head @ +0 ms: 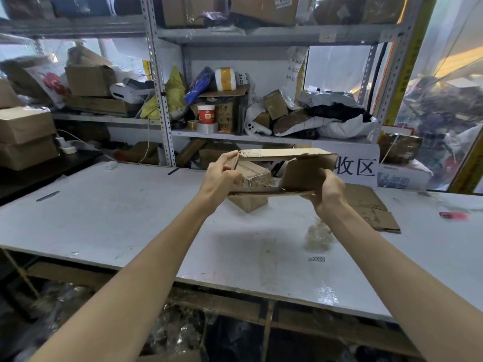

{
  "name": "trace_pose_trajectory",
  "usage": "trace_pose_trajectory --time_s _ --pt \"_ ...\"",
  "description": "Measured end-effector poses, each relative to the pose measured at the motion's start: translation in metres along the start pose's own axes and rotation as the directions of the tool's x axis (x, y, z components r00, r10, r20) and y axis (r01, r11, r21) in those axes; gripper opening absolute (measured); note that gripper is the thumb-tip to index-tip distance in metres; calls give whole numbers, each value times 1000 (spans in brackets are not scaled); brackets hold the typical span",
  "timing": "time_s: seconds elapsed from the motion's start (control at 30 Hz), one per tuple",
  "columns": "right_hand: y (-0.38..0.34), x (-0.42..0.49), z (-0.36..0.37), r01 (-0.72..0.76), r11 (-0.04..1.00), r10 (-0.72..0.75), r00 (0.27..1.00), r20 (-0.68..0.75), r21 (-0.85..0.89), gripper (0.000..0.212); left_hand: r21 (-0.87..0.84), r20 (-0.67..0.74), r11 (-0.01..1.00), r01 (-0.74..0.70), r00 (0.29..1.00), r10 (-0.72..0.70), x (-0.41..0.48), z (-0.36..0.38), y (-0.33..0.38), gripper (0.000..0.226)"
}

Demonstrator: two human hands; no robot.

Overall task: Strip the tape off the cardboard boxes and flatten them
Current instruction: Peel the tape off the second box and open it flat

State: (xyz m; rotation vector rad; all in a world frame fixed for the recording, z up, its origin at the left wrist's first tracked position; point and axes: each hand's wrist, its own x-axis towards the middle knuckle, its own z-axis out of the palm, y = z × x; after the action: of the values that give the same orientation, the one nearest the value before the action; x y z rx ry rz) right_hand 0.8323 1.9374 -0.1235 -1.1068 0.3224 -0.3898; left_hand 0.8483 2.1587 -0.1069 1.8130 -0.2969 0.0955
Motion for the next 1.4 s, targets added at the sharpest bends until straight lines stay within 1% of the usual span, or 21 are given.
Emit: trace_pose_trajectory --time_s 0.07,0.13,0.2,0.23,0.3,0.37,0.43,0.47,0.53,0.6,0.67,0.73,0.8,0.87,0.97,1.03,1.13,1.2,1.27,1.33,1.4 --pt "1 -2 -5 4 999 -7 996 92 36 32 5 -2 1000 -3 1000 3 2 5 4 84" --pt "2 -2 -13 43 999 -44 985 169 12 45 25 -16 1000 -19 1000 19 2 12 5 84" --pt "2 -2 -22 73 996 -62 975 212 -42 45 70 -41 996 -49 998 52 1 21 5 89" --pt "2 -1 -27 70 995 -55 975 215 -64 43 48 -62 997 -62 996 65 2 24 5 92" --pt "0 0 -38 37 992 -17 987 162 -119 44 -171 -104 983 -58 994 41 6 28 5 93" --pt "-2 3 -50 18 980 -3 997 77 -200 35 -419 -96 907 -43 995 3 12 32 6 89" --pt "-4 5 -60 46 961 -19 995 101 -274 18 -538 -79 842 -41 997 -3 15 43 8 81" --pt "-5 6 -65 74 955 -40 992 123 -286 17 -577 -89 816 -42 996 -12 17 52 9 68" --pt "-8 8 -76 137 952 -111 988 107 -273 45 -642 -82 767 -2 994 -66 20 74 9 37" --pt "-11 9 -86 161 958 -155 987 43 -238 74 -704 -17 700 119 983 -184 26 98 7 20" --pt "-11 12 -97 156 971 -156 988 13 -181 92 -724 71 649 234 961 -268 32 126 5 11" --pt "-8 16 -111 165 968 -167 986 6 -189 98 -733 126 613 295 944 -304 36 157 7 9" --pt "-5 20 -128 168 951 -179 984 -17 -259 95 -760 122 577 299 938 -326 42 182 7 17" --pt "-7 28 -150 176 928 -213 974 -80 -328 91 -768 97 576 280 940 -327 54 198 3 15" --pt "-20 49 -189 149 859 -282 936 -209 -490 107 -746 102 603 284 943 -318 79 214 -10 9" --pt "-30 65 -209 172 849 -296 938 -182 -499 115 -734 141 607 305 943 -302 92 228 -17 8" --pt "-34 92 -228 185 902 -261 953 -152 -390 114 -733 223 580 356 931 -289 116 255 -23 7" --pt "-33 115 -237 170 866 -314 917 -248 -470 110 -708 270 590 388 921 -282 137 271 -25 7" --pt "-33 138 -247 90 795 -340 884 -319 -600 110 -657 318 625 422 907 -277 158 285 -31 20" --pt "-31 160 -259 72 786 -322 895 -308 -614 112 -609 327 669 426 903 -277 175 295 -41 33" --pt "-25 180 -269 85 782 -314 909 -274 -617 92 -609 279 699 374 926 -253 190 306 -47 35"
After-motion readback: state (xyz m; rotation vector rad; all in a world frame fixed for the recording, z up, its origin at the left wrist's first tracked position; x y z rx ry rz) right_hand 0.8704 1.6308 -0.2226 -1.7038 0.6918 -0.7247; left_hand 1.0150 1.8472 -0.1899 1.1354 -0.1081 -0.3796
